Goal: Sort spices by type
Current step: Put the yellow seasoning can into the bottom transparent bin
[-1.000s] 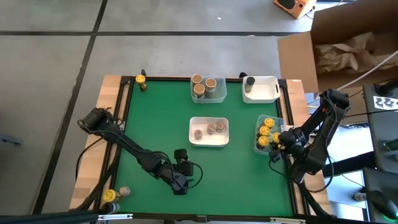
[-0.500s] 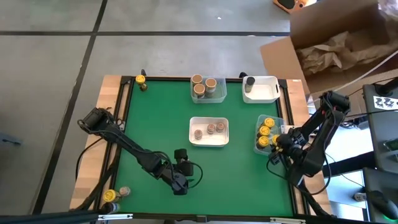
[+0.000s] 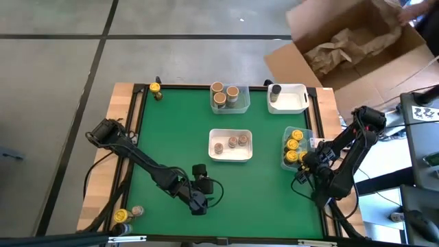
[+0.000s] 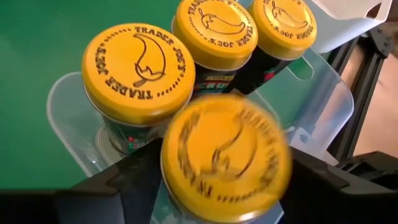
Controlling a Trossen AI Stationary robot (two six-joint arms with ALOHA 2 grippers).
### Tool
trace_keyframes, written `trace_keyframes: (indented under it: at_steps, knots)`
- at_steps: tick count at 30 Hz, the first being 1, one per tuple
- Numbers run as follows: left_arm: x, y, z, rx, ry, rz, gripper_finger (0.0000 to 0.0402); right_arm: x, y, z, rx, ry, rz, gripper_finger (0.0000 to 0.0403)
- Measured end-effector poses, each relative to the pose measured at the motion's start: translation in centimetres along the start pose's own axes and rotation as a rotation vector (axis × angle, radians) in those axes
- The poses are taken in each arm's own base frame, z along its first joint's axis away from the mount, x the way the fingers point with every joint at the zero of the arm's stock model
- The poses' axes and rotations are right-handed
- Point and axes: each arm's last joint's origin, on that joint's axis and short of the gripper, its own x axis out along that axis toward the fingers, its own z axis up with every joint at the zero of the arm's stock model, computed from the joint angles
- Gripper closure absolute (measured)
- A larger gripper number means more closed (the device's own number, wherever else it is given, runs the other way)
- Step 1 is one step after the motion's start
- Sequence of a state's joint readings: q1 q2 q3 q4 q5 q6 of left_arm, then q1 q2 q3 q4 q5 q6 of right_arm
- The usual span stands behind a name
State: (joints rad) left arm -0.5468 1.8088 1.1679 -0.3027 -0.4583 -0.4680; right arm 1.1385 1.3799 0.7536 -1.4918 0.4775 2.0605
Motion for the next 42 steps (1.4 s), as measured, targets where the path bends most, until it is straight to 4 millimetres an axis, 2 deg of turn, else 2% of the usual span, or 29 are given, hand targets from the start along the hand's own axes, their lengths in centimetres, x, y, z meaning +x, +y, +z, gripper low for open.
trace_keyframes:
  at_steps: [11, 15, 22, 29, 36, 39, 42]
  knots:
    - [0.0, 0.0, 0.0, 0.002, 0.000, 0.000, 0.0082, -0.4, 0.0, 0.1, -0.011, 0.033, -0.024, 0.0123]
    - [0.0, 0.0, 0.0, 0.003, 0.000, 0.000, 0.0082, -1.8, 0.1, 0.9, -0.010, 0.037, -0.023, 0.0123]
    - [0.0, 0.1, 0.0, 0.001, 0.000, 0.002, 0.0082, -4.6, 1.0, 2.4, -0.016, -0.017, 0.137, 0.0123]
    - [0.1, 0.1, 0.0, -0.015, -0.001, 0.001, 0.0082, -7.1, 1.7, 4.0, -0.009, -0.145, 0.288, 0.0123]
    - [0.1, 0.3, 0.6, -0.080, -0.049, 0.014, 0.0082, -8.2, 2.8, 4.8, 0.013, -0.405, 0.459, 0.0123]
    - [-1.0, 0.7, 1.7, -0.088, -0.052, 0.034, 0.0082, -8.6, 3.4, 5.0, 0.019, -0.508, 0.507, 0.0123]
    - [-2.9, 1.6, 3.0, -0.099, -0.046, 0.090, 0.0082, -8.7, 4.0, 5.4, 0.027, -0.592, 0.525, 0.0123]
